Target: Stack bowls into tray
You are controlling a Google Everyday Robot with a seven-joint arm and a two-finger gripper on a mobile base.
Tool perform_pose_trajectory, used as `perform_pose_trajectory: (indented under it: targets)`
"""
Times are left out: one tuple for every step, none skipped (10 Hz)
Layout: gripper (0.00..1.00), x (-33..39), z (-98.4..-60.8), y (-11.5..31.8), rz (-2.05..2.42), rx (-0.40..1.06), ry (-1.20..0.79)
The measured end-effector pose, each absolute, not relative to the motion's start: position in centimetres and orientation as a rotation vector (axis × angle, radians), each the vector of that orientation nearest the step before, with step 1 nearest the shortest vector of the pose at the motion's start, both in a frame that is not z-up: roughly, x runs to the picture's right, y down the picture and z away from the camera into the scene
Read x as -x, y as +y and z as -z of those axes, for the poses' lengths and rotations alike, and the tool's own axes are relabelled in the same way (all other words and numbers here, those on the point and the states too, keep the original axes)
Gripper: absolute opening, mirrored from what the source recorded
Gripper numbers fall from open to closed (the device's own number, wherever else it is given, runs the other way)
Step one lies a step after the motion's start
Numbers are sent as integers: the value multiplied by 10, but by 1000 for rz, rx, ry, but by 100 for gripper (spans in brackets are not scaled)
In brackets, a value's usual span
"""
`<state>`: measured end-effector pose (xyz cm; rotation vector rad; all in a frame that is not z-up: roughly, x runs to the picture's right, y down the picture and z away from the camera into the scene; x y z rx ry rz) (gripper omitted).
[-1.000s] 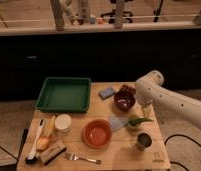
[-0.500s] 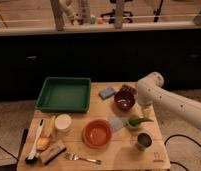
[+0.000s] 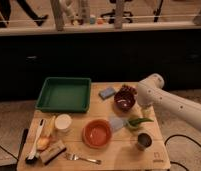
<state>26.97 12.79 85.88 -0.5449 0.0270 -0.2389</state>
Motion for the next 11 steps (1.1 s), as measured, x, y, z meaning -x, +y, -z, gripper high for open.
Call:
perform_pose_trajectory:
  targets:
    - [80, -271, -860, 129, 235, 545, 27]
    - [80, -272, -862, 131, 229, 546, 26]
    - [80, -272, -863, 132, 232, 546, 20]
    - [80, -269, -862, 130, 249, 545, 8]
    - [80, -264, -861, 129, 267, 542, -2]
    - [80, -260, -859, 126, 292, 539, -13]
    - [80, -258, -858, 124, 307, 537, -20]
    - [80, -253, -858, 123, 328, 541, -30]
    - [80, -247, -859, 120, 357, 546, -45]
    - [80, -241, -861, 119, 383, 558, -65]
    - [80, -240, -862, 118, 402, 569, -76]
